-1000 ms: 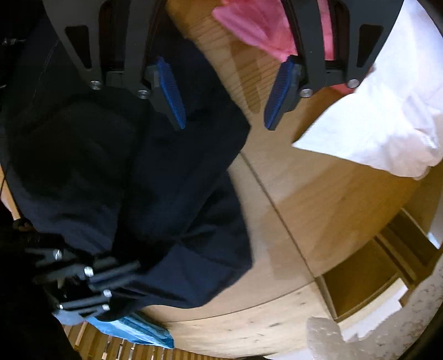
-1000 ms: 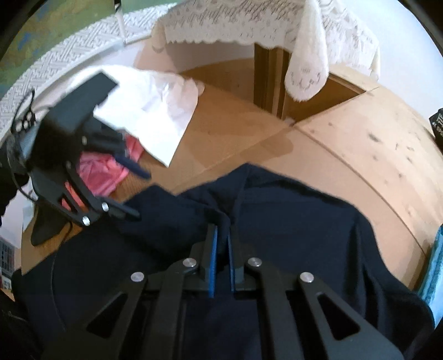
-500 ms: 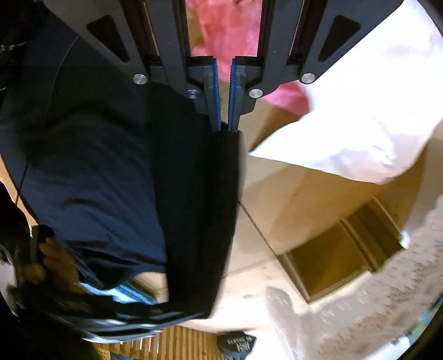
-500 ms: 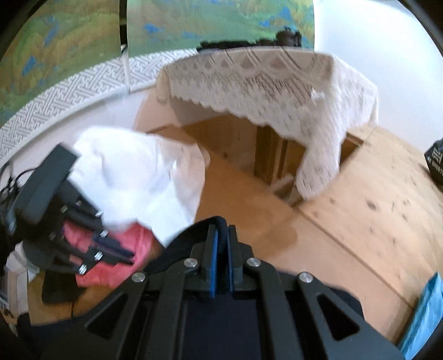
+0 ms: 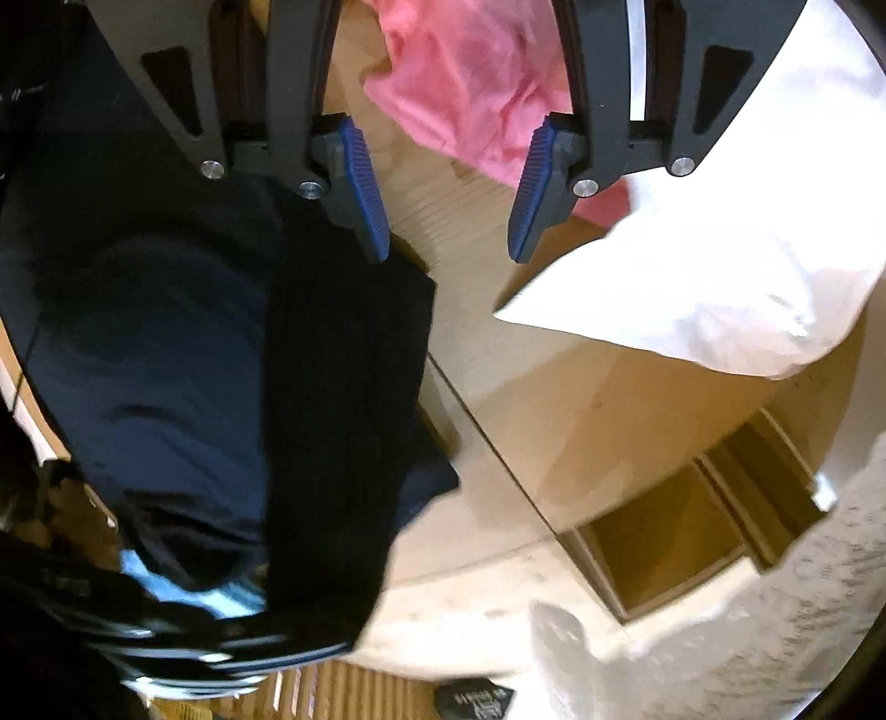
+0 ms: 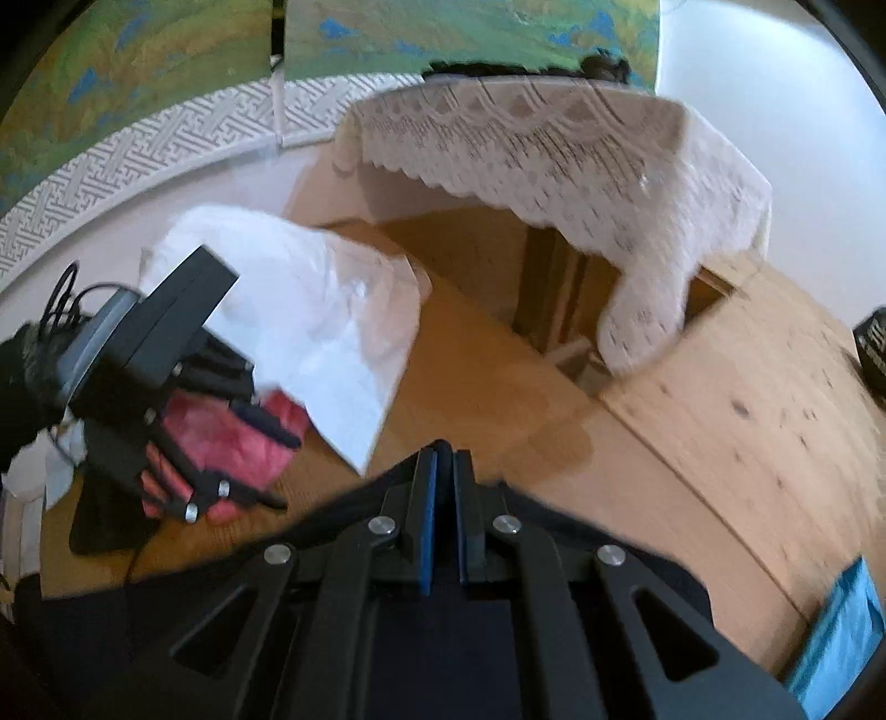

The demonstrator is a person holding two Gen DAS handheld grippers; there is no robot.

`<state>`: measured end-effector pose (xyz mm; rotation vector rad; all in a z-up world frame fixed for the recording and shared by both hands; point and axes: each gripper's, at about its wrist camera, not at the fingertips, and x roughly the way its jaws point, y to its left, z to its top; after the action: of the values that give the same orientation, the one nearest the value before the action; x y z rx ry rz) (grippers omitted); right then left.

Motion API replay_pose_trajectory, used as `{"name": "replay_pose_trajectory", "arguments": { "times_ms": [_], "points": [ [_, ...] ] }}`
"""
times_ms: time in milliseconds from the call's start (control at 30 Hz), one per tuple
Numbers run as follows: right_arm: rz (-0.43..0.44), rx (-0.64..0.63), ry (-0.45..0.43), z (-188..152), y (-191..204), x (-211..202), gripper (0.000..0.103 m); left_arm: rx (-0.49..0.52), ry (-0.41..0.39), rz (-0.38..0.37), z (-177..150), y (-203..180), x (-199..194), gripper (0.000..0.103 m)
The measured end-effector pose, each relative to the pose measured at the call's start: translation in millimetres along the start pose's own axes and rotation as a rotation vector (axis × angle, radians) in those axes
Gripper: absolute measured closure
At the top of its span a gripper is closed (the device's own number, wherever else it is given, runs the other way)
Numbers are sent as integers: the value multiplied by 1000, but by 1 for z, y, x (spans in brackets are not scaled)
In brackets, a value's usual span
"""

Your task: Fold clothes

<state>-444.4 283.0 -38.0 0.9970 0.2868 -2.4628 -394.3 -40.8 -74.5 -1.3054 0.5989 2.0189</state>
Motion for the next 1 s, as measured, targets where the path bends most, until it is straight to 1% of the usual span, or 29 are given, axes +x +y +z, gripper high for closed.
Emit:
{"name": "replay_pose_trajectory", "arguments": {
  "times_ms": [100,167,233,333,433,600,700,767,800,833,900,1000],
  "points": [
    [-6,25,60,-36,-13,-2,97,15,11,-36,2,-8,11,60],
    [-8,54,108,-62,-23,4,97,19,14,-54,6,-11,12,60],
    [-14,75,149,-85,-29,13,97,25,22,-52,8,-15,17,59],
    [-5,99,170,-105,-32,23,97,21,34,-60,13,-17,25,58],
    [10,114,153,-111,-34,22,97,13,39,-80,19,-17,32,58],
    [16,120,148,-111,-33,22,97,29,43,-107,25,-24,43,58],
    [14,118,147,-108,-33,22,97,19,34,-133,26,-24,44,67],
    [12,111,132,-101,-31,21,97,21,23,-167,25,-25,44,84],
    [10,108,124,-97,-30,20,97,31,15,-166,24,-28,43,89],
    [9,105,116,-93,-29,19,97,49,6,-144,24,-31,43,94],
    [7,99,101,-86,-26,17,97,69,-7,-98,23,-34,40,94],
    [3,89,78,-74,-23,14,97,58,-43,-77,19,-30,27,94]
  ]
}}
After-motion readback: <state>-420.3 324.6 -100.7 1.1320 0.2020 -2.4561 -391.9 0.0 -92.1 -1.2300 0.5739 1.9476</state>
